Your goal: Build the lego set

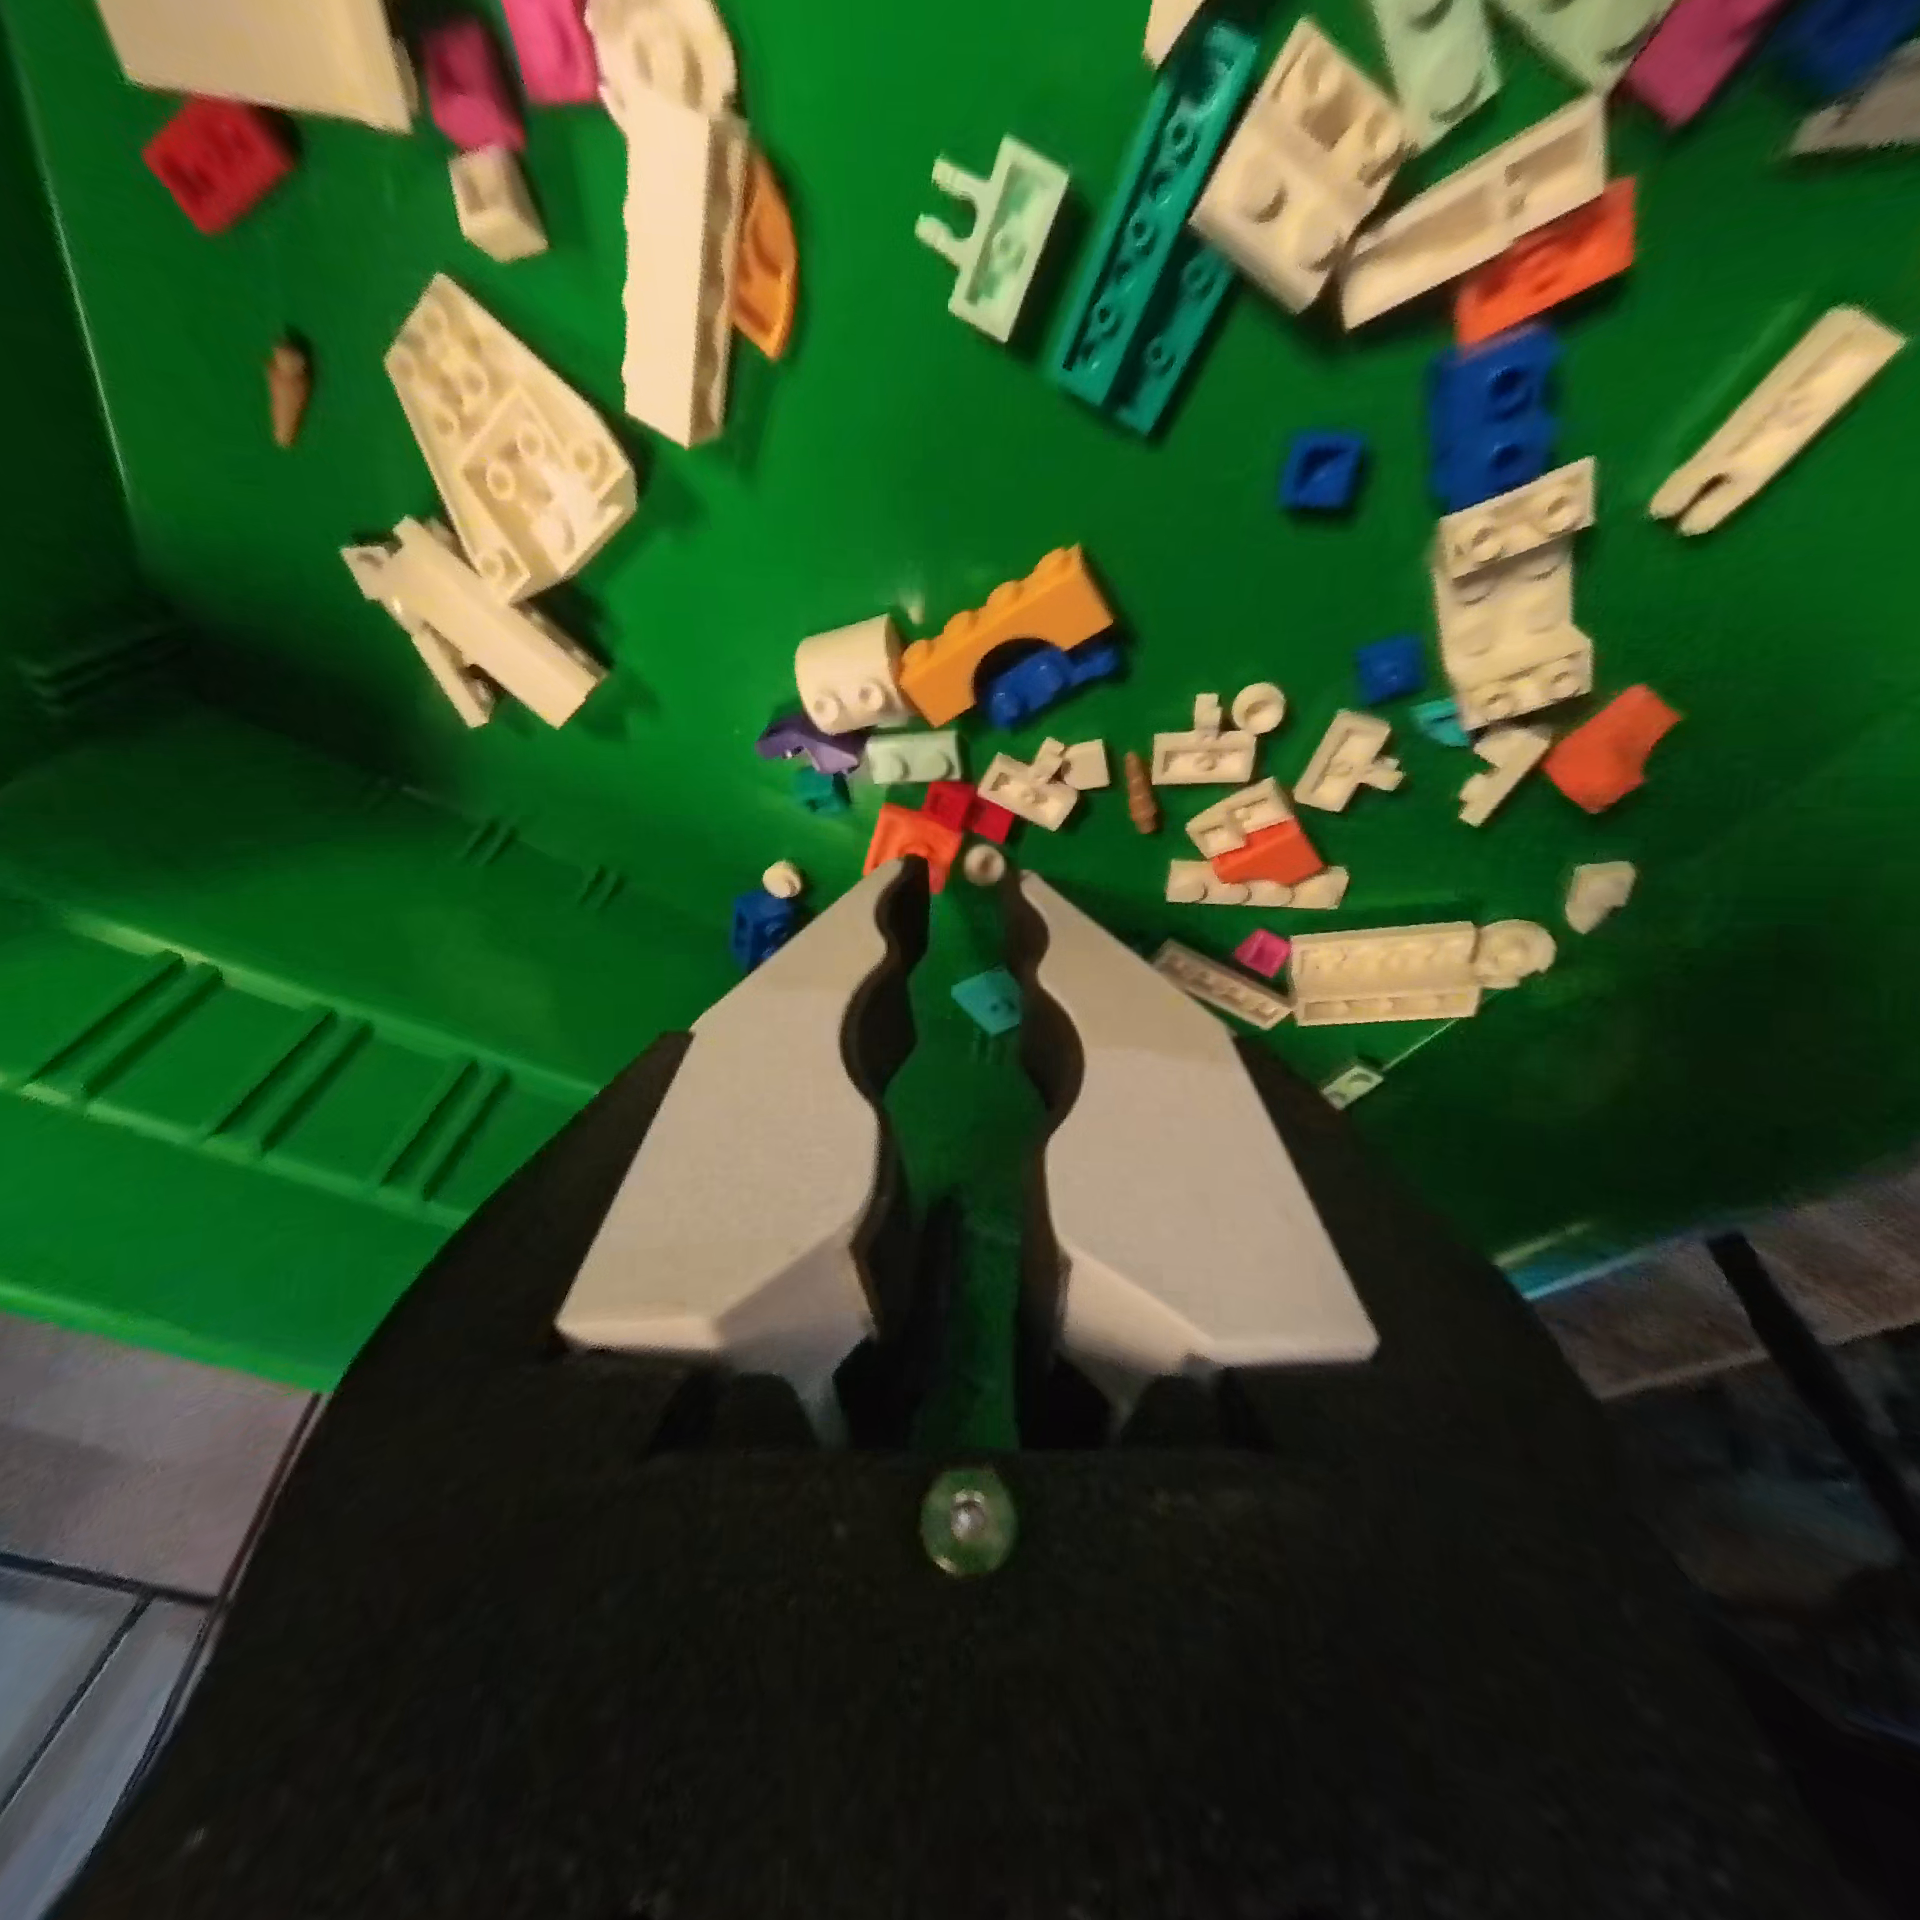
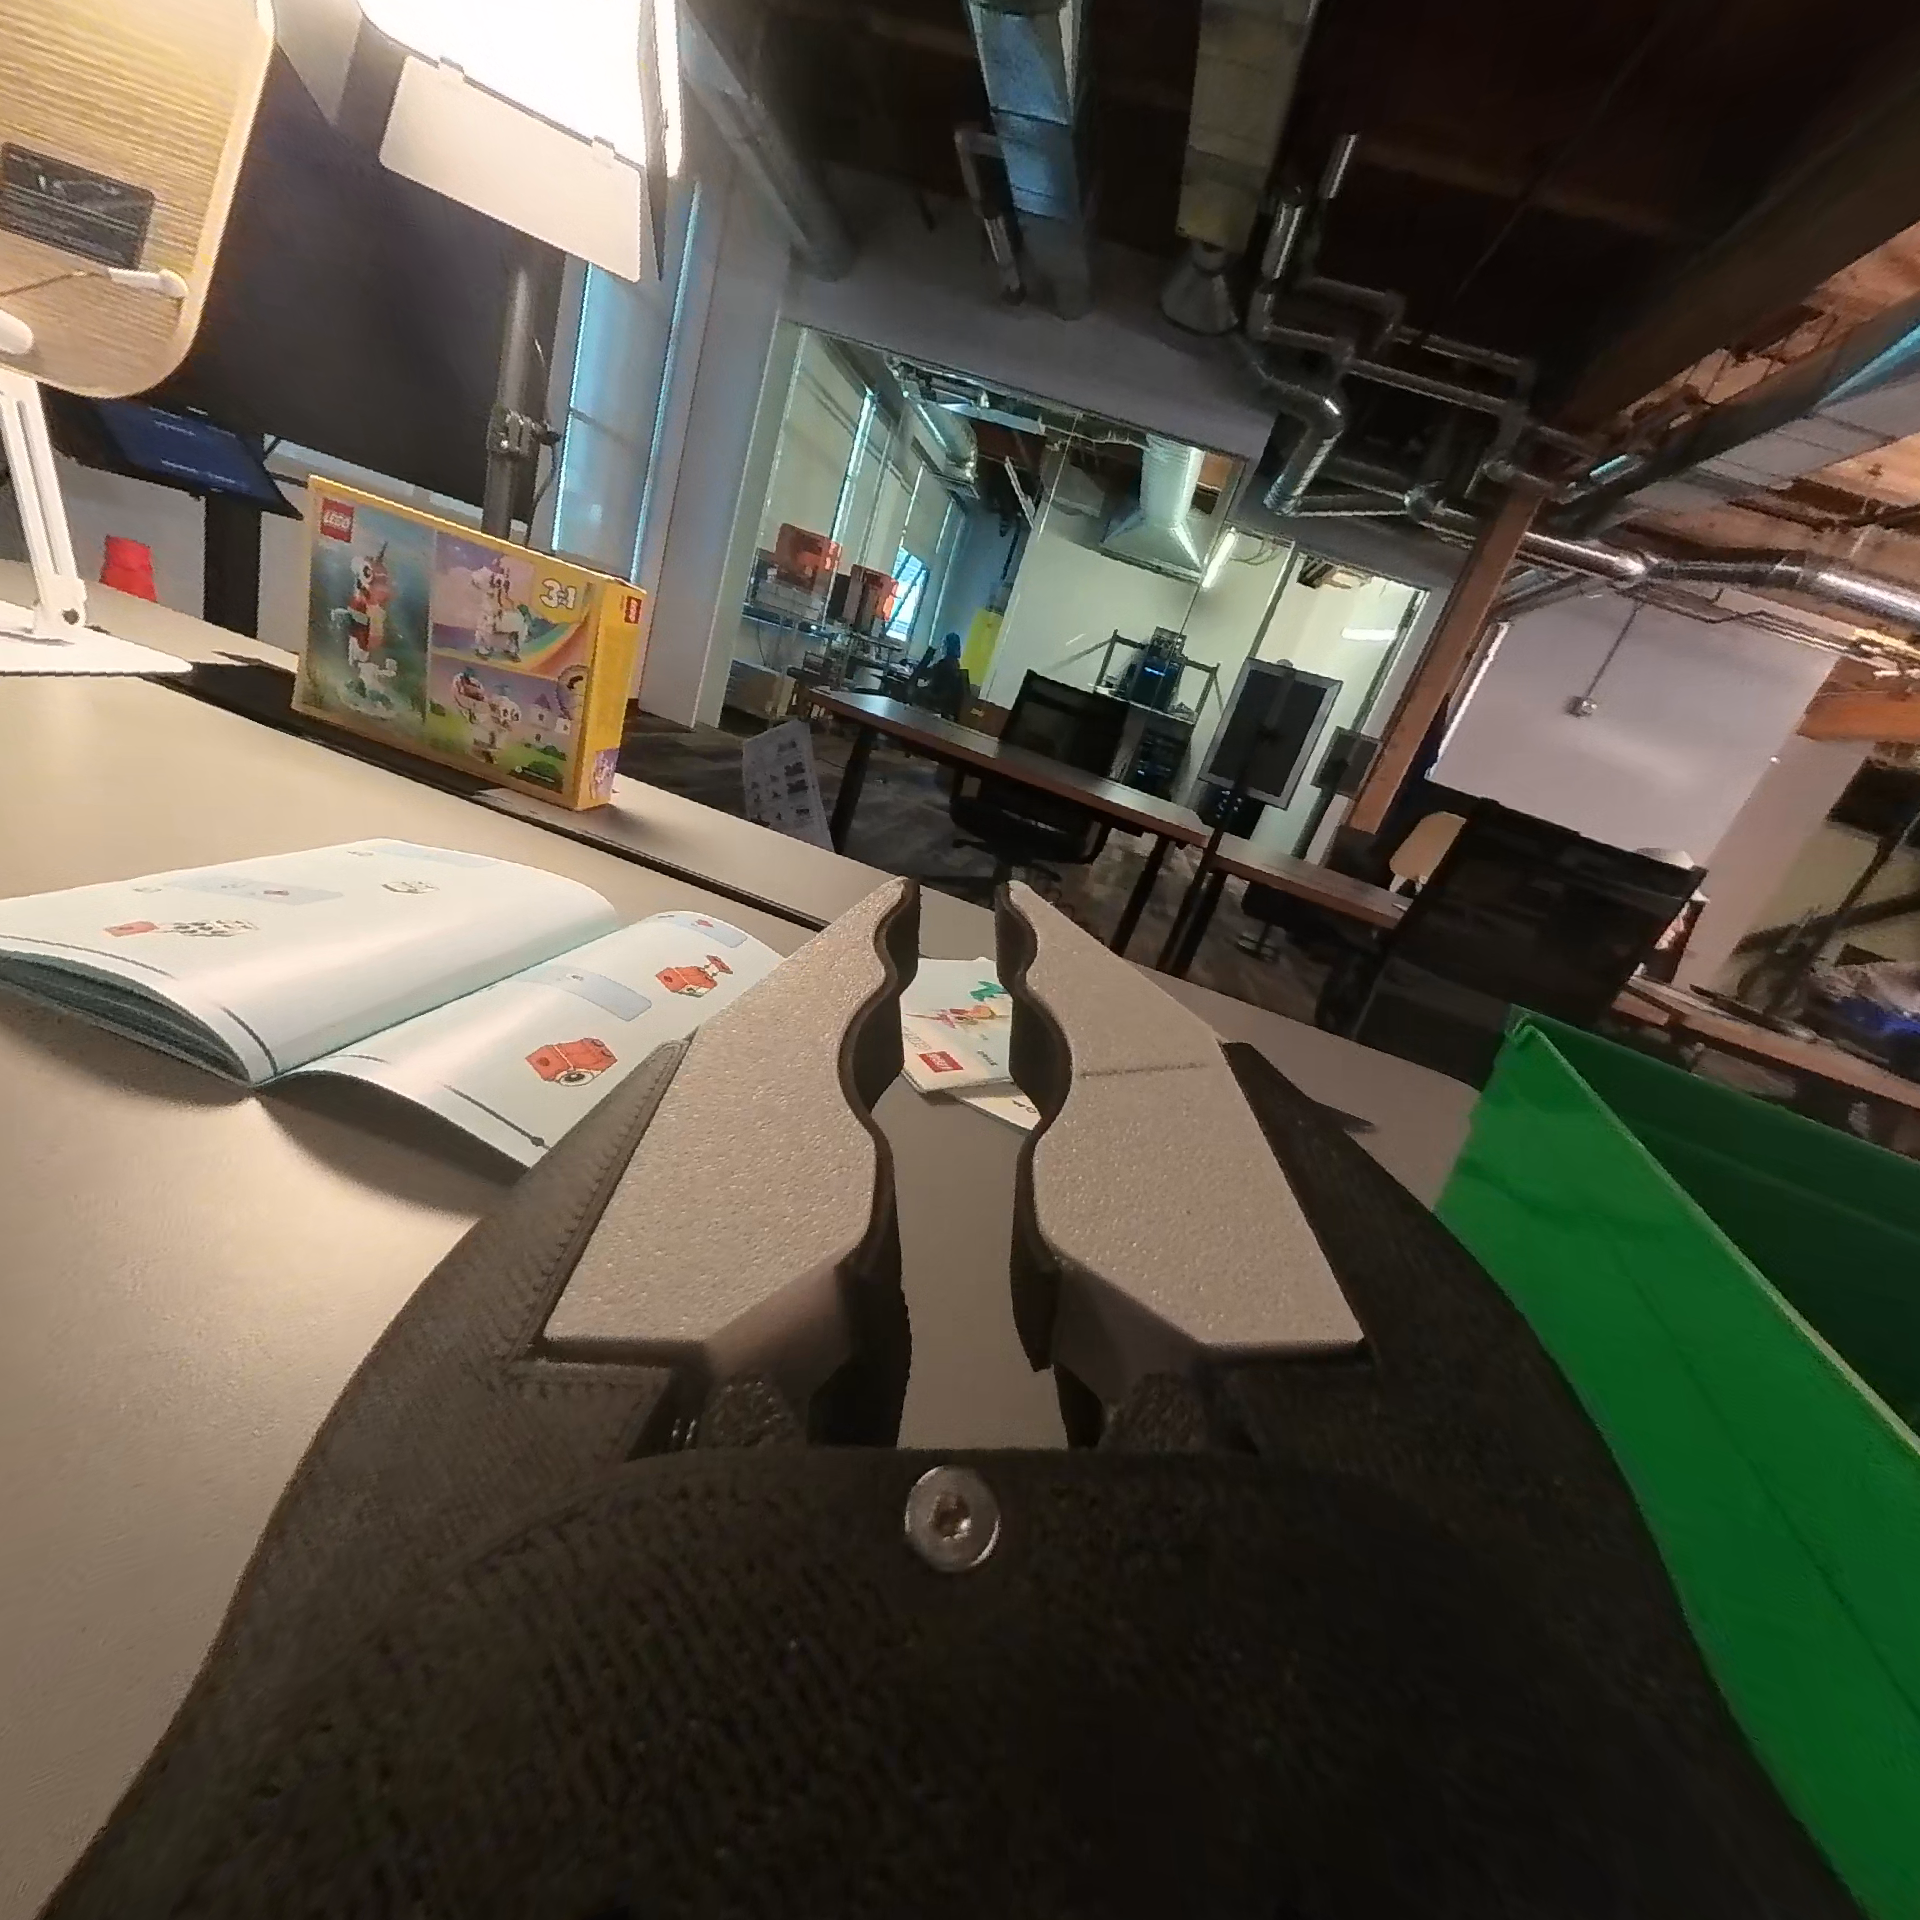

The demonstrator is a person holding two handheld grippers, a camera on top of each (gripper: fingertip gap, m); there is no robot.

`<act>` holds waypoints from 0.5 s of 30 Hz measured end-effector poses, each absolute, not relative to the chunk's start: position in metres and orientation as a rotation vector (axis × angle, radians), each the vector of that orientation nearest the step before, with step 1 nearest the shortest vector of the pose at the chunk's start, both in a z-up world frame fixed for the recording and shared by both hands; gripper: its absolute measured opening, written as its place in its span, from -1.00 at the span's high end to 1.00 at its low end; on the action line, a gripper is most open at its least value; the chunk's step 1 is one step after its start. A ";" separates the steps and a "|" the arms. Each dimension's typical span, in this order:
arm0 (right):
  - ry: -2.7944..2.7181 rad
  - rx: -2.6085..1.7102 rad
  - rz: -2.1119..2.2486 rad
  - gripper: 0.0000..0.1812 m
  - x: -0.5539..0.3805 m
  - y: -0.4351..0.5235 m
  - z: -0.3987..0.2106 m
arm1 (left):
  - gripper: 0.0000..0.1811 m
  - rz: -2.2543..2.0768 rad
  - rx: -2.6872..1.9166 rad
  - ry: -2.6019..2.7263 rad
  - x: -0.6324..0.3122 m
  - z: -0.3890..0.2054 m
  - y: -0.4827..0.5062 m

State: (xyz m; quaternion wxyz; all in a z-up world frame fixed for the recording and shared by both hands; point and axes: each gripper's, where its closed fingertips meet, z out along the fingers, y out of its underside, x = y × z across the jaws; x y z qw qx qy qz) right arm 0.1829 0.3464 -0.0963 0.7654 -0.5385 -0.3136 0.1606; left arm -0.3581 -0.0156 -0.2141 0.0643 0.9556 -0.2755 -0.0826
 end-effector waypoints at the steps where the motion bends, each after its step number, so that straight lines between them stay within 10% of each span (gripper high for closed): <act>1: -0.681 -1.170 0.349 0.87 0.183 0.346 -0.096 | 0.84 -0.275 2.894 -0.836 -0.360 -0.211 -0.014; 15: -0.671 -1.176 0.357 0.87 0.184 0.348 -0.096 | 0.78 -0.263 2.903 -0.810 -0.367 -0.219 -0.010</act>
